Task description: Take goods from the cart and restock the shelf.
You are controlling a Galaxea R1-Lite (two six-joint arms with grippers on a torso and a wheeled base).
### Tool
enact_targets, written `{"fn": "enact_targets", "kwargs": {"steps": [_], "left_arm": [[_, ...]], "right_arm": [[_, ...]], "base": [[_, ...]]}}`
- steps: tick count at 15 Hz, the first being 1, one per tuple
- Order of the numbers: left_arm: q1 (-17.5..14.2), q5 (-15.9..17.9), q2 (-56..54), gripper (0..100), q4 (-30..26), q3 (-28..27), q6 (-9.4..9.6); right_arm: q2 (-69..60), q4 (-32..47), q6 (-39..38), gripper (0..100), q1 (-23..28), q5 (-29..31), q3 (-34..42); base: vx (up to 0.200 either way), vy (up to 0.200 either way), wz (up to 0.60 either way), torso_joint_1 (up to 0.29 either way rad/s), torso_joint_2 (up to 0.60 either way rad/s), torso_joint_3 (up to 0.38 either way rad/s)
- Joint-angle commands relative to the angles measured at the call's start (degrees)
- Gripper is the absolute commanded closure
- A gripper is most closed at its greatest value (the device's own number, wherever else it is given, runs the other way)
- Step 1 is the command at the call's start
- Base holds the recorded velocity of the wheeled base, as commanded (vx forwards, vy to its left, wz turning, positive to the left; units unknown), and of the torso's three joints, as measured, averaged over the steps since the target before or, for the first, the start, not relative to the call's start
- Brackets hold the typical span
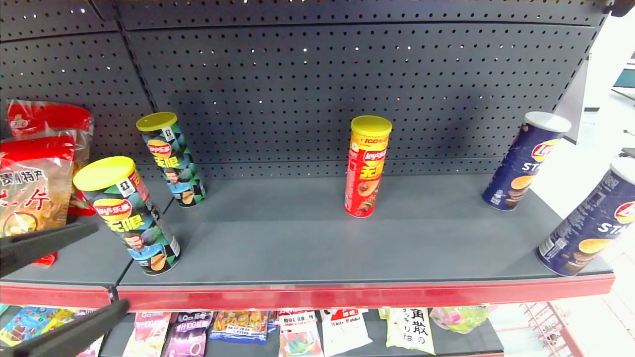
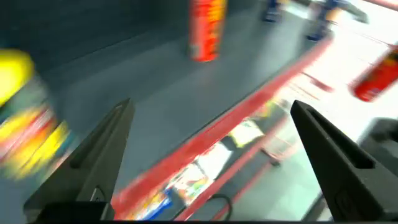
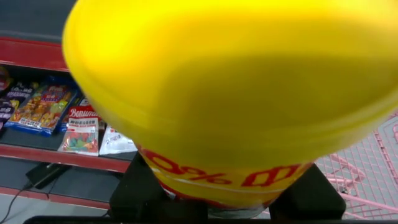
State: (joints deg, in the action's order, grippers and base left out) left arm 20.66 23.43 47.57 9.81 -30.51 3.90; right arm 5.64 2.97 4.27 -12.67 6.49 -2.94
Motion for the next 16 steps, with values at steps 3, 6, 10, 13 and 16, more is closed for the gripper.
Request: {"fn": "enact_targets", "kwargs": {"steps": [3, 6, 10, 13, 16], "left_arm": [[12.2, -0.3, 30.0, 0, 8.5, -14.0, 1.72], [13.7, -0.4, 45.1, 0, 11.4, -25.0, 1.9], [14.1, -2.8, 58.0, 0, 14.9, -35.1, 1.99], [14.7, -5.1, 63.1, 0, 15.1, -40.0, 1.99], [14.7, -6.5, 68.3, 0, 15.1, -46.7, 1.99]], "right_arm": [[0.1, 0.0, 0.0, 100, 0.0, 0.0, 0.0], [0.1, 0.0, -0.1, 100, 0.0, 0.0, 0.0], [0.0, -0.2, -0.3, 100, 0.0, 0.0, 0.1], [0.0, -0.2, -0.6, 100, 0.0, 0.0, 0.1], [0.0, -0.1, -1.5, 100, 0.0, 0.0, 0.1]], "base": [[0.0, 0.0, 0.0, 0.0, 0.0, 0.0], [0.0, 0.0, 0.0, 0.0, 0.0, 0.0], [0.0, 0.0, 0.0, 0.0, 0.0, 0.0], [0.0, 0.0, 0.0, 0.0, 0.0, 0.0], [0.0, 0.0, 0.0, 0.0, 0.0, 0.0]]}}
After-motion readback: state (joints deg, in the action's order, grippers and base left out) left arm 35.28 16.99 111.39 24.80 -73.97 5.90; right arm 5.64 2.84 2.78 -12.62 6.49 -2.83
